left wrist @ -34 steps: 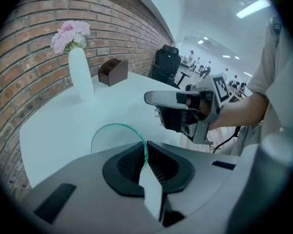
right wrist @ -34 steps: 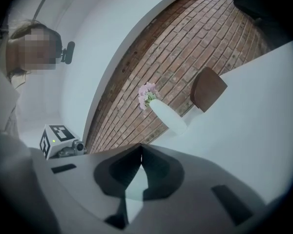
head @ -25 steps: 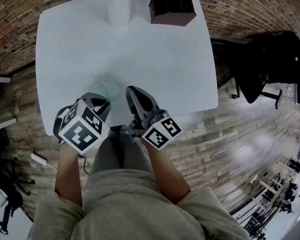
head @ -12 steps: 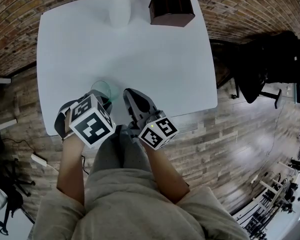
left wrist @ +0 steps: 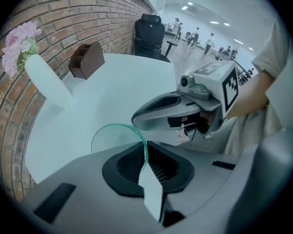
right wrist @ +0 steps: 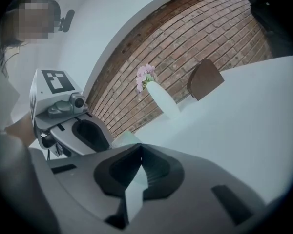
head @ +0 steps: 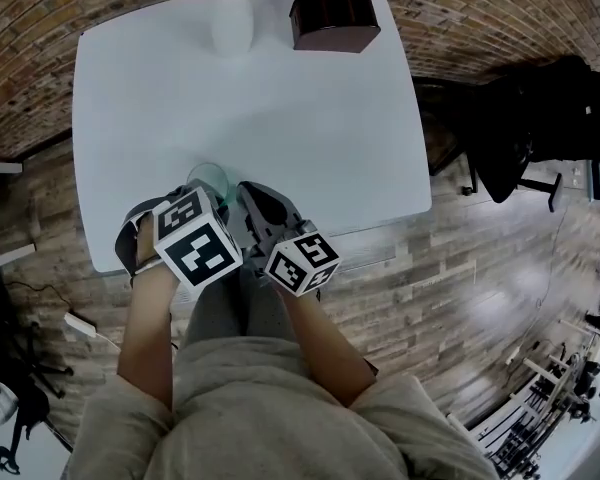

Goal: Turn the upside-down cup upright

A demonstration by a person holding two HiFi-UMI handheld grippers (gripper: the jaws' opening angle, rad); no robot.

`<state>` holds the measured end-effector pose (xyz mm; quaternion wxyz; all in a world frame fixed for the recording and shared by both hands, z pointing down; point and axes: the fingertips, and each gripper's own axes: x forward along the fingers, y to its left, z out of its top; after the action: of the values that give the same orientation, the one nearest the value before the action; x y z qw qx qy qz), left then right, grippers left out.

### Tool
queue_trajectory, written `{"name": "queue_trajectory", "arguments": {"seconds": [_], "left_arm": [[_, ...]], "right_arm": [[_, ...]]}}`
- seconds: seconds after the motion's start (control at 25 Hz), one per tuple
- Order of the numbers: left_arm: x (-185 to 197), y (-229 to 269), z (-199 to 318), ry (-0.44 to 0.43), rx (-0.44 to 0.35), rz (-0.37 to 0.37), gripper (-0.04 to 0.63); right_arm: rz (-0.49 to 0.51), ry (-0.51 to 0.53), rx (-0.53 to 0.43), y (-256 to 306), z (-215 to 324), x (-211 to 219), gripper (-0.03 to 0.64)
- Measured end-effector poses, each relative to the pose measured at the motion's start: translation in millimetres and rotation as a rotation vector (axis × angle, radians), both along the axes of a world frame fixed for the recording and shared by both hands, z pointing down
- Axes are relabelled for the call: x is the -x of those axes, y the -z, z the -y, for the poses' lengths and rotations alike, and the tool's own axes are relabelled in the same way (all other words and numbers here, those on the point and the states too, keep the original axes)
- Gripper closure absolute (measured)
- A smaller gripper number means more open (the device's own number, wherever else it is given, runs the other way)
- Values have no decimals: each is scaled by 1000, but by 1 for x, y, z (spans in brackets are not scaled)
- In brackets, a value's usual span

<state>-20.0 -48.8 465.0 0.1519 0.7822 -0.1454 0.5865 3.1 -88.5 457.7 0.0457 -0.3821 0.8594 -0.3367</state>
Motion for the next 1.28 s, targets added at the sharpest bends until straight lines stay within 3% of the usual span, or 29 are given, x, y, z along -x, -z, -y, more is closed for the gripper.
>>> {"name": "queue_trajectory", "arguments": {"seconds": [0.48,0.84,1.28], "left_arm": [[-3,2,2,0,-15,-11,571],[-6,8,1,-7,-13,-51,554],[-9,17,-1,18,-80,-88,551]], "right_arm": [[-64,-3,37,-15,-1,0,609],[-222,38,62,-26,-3,7,609],[-301,57,56,-28,-7,6,609]]}}
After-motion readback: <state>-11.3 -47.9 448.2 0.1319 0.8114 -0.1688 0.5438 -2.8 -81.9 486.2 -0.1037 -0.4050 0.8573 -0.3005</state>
